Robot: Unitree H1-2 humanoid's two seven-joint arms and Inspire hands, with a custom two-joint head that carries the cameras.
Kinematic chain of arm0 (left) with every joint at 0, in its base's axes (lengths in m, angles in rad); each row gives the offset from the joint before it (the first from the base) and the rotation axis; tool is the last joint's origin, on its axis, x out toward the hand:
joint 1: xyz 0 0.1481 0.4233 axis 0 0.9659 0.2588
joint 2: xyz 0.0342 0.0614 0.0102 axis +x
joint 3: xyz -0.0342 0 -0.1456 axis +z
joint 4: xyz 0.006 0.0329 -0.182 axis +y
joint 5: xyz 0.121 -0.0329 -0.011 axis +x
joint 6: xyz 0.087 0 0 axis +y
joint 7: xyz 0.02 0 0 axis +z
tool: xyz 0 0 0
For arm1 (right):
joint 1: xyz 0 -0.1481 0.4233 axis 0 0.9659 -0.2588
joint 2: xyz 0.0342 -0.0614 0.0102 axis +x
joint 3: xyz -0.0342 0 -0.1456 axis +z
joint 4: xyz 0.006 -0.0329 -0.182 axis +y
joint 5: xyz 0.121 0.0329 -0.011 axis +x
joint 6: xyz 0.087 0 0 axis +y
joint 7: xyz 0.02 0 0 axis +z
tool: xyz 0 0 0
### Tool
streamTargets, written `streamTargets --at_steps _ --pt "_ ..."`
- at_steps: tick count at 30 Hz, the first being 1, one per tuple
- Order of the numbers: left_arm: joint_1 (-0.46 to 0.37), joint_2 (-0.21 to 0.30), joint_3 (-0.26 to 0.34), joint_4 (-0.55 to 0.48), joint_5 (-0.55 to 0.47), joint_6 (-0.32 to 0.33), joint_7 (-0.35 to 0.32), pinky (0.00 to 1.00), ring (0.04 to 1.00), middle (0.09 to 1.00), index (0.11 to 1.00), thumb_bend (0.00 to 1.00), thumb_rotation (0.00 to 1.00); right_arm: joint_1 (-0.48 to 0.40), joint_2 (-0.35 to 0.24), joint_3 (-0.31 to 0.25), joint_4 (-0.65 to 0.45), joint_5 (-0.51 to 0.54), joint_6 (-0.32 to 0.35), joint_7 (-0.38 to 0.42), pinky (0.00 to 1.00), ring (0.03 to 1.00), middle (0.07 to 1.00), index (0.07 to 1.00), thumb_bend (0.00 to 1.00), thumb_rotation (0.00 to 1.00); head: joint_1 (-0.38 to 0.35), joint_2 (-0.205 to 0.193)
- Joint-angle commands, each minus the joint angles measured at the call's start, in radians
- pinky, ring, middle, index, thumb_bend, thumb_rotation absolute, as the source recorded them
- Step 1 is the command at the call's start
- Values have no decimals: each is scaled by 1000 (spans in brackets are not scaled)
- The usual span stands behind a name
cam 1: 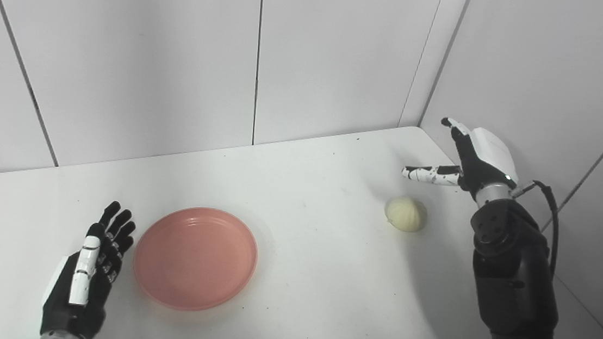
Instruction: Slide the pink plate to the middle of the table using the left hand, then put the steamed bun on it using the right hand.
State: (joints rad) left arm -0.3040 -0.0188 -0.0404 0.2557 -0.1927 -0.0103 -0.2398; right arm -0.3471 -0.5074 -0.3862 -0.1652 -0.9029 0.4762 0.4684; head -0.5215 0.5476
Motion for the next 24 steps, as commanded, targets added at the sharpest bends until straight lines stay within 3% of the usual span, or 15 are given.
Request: streamTargets --at_steps 1,6,12,20,24 --pt "-6 -1 5 -10 -13 10 -1 1000 973 967 943 510 954 -42 -22 -10 4 -5 -7 6 762 918 949 906 966 334 0 2" --pt "-7 0 11 -19 -24 22 -6 999 970 964 935 524 934 -45 -20 18 61 -12 -6 8 792 927 945 895 969 293 -4 8" --pt "-7 2 11 -16 -32 16 -8 1000 977 969 939 521 960 -37 -46 79 103 -41 -7 31 755 909 941 902 996 377 -3 13" --pt "-2 1 9 -34 -28 29 -5 1000 983 974 947 528 990 -35 -88 170 173 -11 -7 43 733 883 942 912 1000 405 -1 19" --pt "-2 0 7 -42 -22 32 0 994 973 964 935 542 974 -44 -88 182 209 -4 -6 72 744 893 952 912 1000 357 0 20"
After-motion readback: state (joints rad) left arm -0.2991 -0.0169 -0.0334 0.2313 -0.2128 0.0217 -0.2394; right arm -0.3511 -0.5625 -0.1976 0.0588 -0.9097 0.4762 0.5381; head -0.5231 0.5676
